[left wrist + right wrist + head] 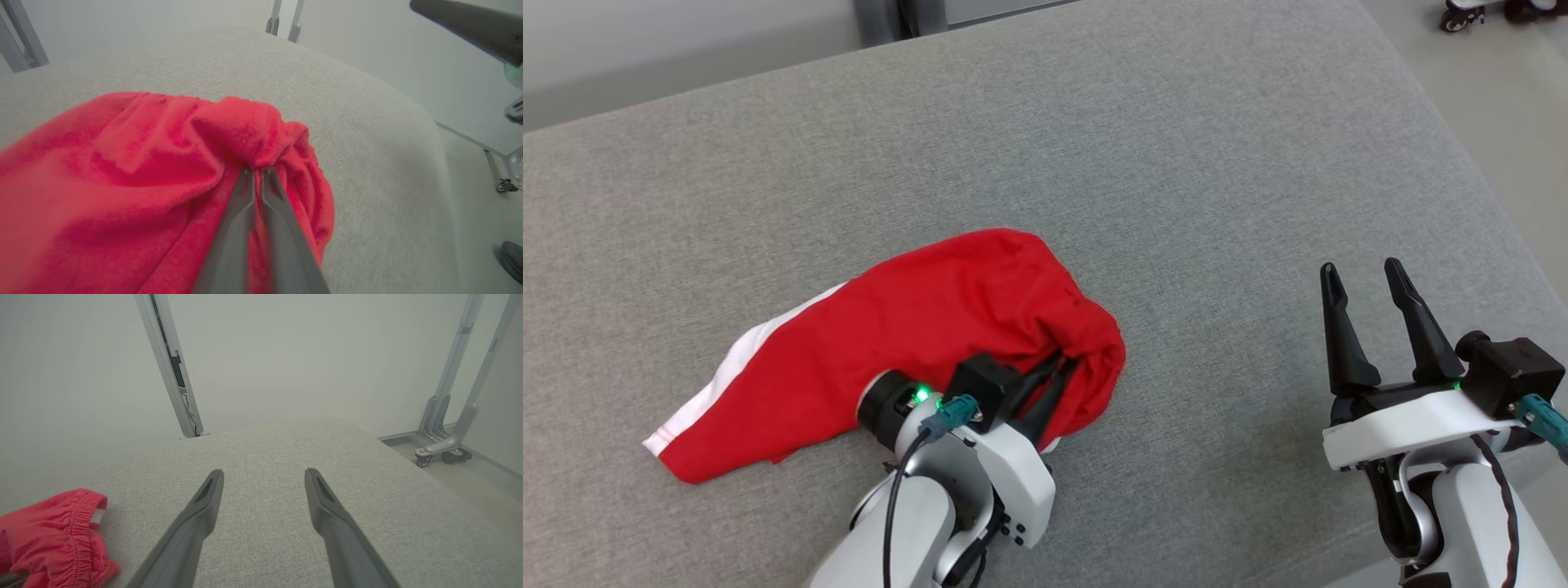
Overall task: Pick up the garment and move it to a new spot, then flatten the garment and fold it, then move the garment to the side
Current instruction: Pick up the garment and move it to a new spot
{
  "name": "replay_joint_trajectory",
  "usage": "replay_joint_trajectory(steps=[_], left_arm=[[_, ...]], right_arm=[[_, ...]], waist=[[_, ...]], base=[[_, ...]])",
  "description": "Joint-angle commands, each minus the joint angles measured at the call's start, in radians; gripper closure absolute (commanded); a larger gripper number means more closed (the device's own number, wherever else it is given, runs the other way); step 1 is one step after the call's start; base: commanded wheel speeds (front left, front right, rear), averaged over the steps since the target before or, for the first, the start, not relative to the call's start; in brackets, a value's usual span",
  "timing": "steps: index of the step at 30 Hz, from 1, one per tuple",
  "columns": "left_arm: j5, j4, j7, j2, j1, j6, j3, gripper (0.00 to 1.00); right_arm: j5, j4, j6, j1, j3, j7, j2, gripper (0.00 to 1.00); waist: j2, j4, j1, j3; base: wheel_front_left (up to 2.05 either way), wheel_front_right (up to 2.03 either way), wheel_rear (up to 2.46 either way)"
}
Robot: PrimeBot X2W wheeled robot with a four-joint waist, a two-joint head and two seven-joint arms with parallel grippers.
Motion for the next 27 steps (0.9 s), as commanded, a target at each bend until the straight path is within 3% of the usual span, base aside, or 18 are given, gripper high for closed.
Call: replay_joint_trajectory(steps=[1,3,4,5,6,14,20,23,27], left_arm=[[-0.011,0.018,0.002,-0.001,-0.009,-0.012,-0.013,1.00],[-0.013,0.037,-0.002,-0.001,-0.002,-0.022,-0.034,1.00],[-0.016,0.041,-0.006,-0.002,0.004,-0.026,-0.041,0.51],[-0.012,0.040,-0.016,-0.003,0.006,-0.029,-0.049,0.14],[-0.014,0.039,-0.024,-0.003,0.010,-0.029,-0.053,0.00],[-0.030,-0.040,-0.086,-0.004,0.033,-0.007,-0.046,0.00],[-0.058,-0.144,-0.137,0.021,0.060,0.075,0.047,0.00],[-0.079,-0.185,-0.159,0.058,0.080,0.139,0.132,0.00],[-0.100,-0.209,-0.176,0.100,0.108,0.184,0.207,0.00]], right_arm=[[0.004,0.009,0.001,-0.004,-0.004,-0.010,-0.004,0.00],[0.002,0.013,0.001,-0.006,-0.007,-0.012,-0.005,0.00],[0.000,0.015,0.001,-0.007,-0.009,-0.013,-0.005,0.00],[-0.004,0.017,0.001,-0.006,-0.014,-0.014,-0.005,0.00],[-0.007,0.018,0.001,-0.006,-0.015,-0.015,-0.005,0.00],[-0.038,0.008,0.001,0.009,-0.043,0.000,-0.005,0.00],[-0.062,-0.015,0.001,0.019,-0.053,0.024,-0.005,0.00],[-0.074,-0.033,0.001,0.034,-0.057,0.041,-0.005,0.00],[-0.084,-0.046,0.001,0.043,-0.058,0.059,-0.005,0.00]], waist=[[0.0000,0.009,0.0000,-0.003],[0.0000,0.020,0.0000,-0.010],[0.0000,0.027,0.0000,-0.014],[0.0000,0.036,0.0000,-0.020],[0.0000,0.045,0.0000,-0.025],[0.0000,0.121,0.0000,-0.078],[0.0000,0.180,0.0000,-0.122],[0.0000,0.210,0.0000,-0.144],[0.0000,0.232,0.0000,-0.165]], base=[[0.00,0.00,0.00],[0.00,0.00,0.00],[0.00,0.00,0.00],[0.00,0.00,0.00],[0.00,0.00,0.00],[0.00,0.00,0.00],[0.00,0.00,0.00],[0.00,0.00,0.00],[0.00,0.00,0.00]])
